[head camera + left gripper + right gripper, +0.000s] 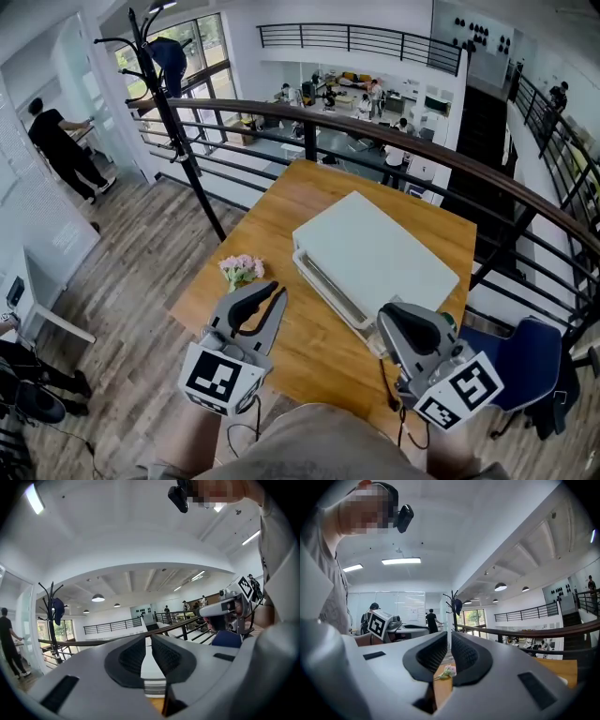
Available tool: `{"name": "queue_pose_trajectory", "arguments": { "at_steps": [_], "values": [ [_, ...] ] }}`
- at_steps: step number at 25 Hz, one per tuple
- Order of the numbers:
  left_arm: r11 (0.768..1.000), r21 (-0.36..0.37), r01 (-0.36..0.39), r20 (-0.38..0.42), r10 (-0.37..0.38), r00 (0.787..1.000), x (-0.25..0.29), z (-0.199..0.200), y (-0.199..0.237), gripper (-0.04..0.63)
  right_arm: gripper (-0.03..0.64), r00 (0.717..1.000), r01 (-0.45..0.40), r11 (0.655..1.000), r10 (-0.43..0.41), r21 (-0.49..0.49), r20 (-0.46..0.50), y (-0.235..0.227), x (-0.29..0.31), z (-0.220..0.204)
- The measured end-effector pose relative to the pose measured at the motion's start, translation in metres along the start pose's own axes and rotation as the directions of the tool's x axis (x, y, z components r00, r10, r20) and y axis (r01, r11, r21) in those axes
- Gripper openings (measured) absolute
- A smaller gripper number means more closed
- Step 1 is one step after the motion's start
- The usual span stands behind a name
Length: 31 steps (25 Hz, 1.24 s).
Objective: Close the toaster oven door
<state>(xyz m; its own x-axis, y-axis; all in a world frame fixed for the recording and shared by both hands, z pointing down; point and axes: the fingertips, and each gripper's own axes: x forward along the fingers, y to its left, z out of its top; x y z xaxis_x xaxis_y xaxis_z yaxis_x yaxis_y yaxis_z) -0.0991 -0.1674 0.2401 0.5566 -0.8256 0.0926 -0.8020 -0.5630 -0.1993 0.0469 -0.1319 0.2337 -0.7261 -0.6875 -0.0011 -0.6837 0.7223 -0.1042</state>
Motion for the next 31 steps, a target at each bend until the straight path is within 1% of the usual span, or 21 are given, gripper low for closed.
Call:
{"name": "queue_pose_trajectory", "arguments": {
  "at_steps": [5, 10, 14, 20, 31],
  "values": [
    [1.000, -0.027, 0.009, -0.052, -0.010, 0.999, -0.006, -0.022, -0.009, 0.033, 0.048, 0.999, -0.001, 1.000, 0.002, 0.016, -0.053, 0.000, -0.002, -0.020],
    [0.999, -0.042, 0.017, -0.086, -0.021, 0.996, -0.010, -0.035, -0.020, 0.025, 0.046, 0.994, -0.018, 1.000, 0.020, 0.021, -0.110, 0.007, -0.002, -0.041],
    [0.999, -0.034, 0.019, -0.103, -0.023, 0.994, -0.014, -0.042, -0.024, 0.022, 0.046, 0.989, -0.045, 0.999, 0.045, 0.008, -0.144, 0.017, 0.003, -0.052],
    [0.999, -0.047, 0.020, -0.116, -0.025, 0.993, -0.017, -0.046, -0.029, 0.022, 0.046, 0.984, -0.074, 0.997, 0.073, 0.000, -0.163, 0.024, 0.006, -0.056],
    [0.999, -0.044, 0.020, -0.108, -0.024, 0.994, -0.024, -0.046, -0.028, 0.022, 0.046, 0.983, -0.081, 0.997, 0.079, -0.003, -0.168, 0.032, 0.004, -0.060]
  ]
}}
